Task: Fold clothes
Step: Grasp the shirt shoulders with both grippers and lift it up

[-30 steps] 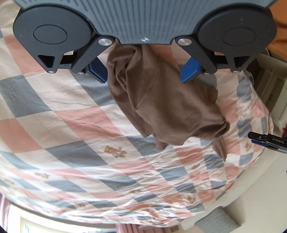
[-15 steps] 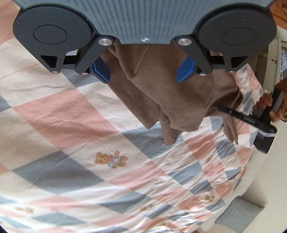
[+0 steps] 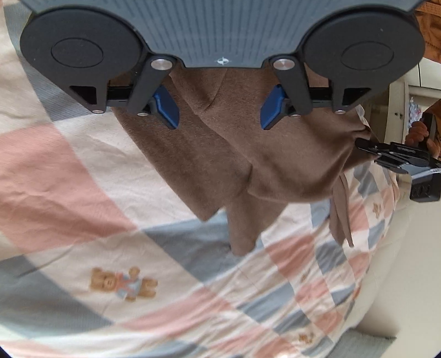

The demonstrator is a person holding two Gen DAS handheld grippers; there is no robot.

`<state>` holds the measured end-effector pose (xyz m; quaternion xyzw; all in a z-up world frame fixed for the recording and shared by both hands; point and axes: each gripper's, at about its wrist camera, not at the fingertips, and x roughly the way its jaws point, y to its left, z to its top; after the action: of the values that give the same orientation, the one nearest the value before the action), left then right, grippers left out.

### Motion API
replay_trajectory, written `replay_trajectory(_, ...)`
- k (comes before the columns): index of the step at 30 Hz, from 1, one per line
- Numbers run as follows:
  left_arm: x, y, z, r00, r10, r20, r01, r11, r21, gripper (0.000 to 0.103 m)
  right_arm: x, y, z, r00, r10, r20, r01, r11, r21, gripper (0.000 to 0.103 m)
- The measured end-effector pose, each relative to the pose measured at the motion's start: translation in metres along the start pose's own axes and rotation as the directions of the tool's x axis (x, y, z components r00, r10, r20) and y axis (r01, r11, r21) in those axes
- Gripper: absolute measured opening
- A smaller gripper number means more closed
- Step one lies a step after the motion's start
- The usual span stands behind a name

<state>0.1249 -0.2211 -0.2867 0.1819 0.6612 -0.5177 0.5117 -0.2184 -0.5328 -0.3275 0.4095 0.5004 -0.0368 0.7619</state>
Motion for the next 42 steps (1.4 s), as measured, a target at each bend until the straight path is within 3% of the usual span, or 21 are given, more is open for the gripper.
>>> replay_trajectory(2,0.009,-0.006,0.005,1.000,-0.004,0.000,0.004,1.000,0.021,0.016,0.010,-0.004,0.002,0.999,0.006,-0.033,-0.006,1.000,0.002,0.067)
replay_trajectory(5,0.021,-0.010,0.011,1.000,-0.003,-0.009,0.003,0.999,0.038,0.017,0.012,-0.012,-0.004,0.998,0.025,-0.050,-0.023,0.999,0.042,0.067)
replay_trajectory(6,0.024,-0.009,0.011,1.000,0.002,-0.011,-0.001,0.999,0.035,0.017,0.010,-0.014,-0.007,0.998,0.038,-0.041,-0.036,0.997,0.064,0.062)
replay_trajectory(8,0.029,-0.011,0.009,0.999,0.036,-0.022,-0.035,0.998,0.046,0.015,0.008,-0.016,-0.014,0.997,0.069,-0.026,-0.067,0.993,0.100,0.045)
replay_trajectory(9,0.030,-0.014,0.007,0.998,0.067,-0.020,-0.065,0.995,0.070,0.009,0.006,-0.012,-0.019,0.997,0.076,-0.022,-0.073,0.993,0.094,0.024)
replay_trajectory(10,0.029,-0.018,0.002,0.995,0.101,-0.010,-0.100,0.990,0.096,0.006,0.003,-0.006,-0.023,0.998,0.063,-0.015,-0.062,0.996,0.072,0.011)
replay_trajectory(15,0.012,-0.034,-0.024,0.979,0.183,0.095,-0.196,0.968,0.155,0.003,-0.025,0.034,-0.050,0.994,-0.029,0.103,0.031,0.999,-0.019,0.007)
replay_trajectory(18,-0.008,-0.051,-0.035,0.950,0.238,0.200,-0.272,0.948,0.164,0.003,-0.055,0.066,-0.065,0.958,-0.144,0.247,0.165,0.984,-0.067,0.006)
replay_trajectory(21,-0.040,-0.074,-0.045,0.900,0.271,0.341,-0.344,0.922,0.176,0.003,-0.090,0.094,-0.081,0.880,-0.221,0.420,0.280,0.956,-0.084,0.005)
replay_trajectory(23,-0.065,-0.098,-0.048,0.852,0.280,0.443,-0.401,0.893,0.206,0.003,-0.115,0.112,-0.091,0.811,-0.253,0.528,0.347,0.934,-0.086,0.005)
replay_trajectory(26,-0.106,-0.137,-0.051,0.760,0.273,0.591,-0.492,0.834,0.248,0.003,-0.153,0.141,-0.105,0.694,-0.264,0.670,0.424,0.902,-0.084,0.004)
replay_trajectory(29,-0.150,-0.177,-0.053,0.666,0.225,0.711,-0.566,0.773,0.286,0.004,-0.194,0.173,-0.115,0.558,-0.264,0.787,0.501,0.863,-0.066,0.004)
replay_trajectory(32,-0.193,-0.210,-0.057,0.579,0.162,0.799,-0.619,0.725,0.302,0.004,-0.234,0.204,-0.123,0.429,-0.256,0.866,0.549,0.835,-0.025,0.004)
replay_trajectory(38,-0.272,-0.257,-0.084,0.434,0.017,0.901,-0.677,0.666,0.314,0.005,-0.297,0.285,-0.148,0.174,-0.208,0.963,0.662,0.748,0.042,0.004)
replay_trajectory(42,-0.313,-0.275,-0.116,0.375,-0.061,0.925,-0.706,0.628,0.327,0.006,-0.323,0.336,-0.169,0.064,-0.189,0.980,0.716,0.693,0.087,0.004)
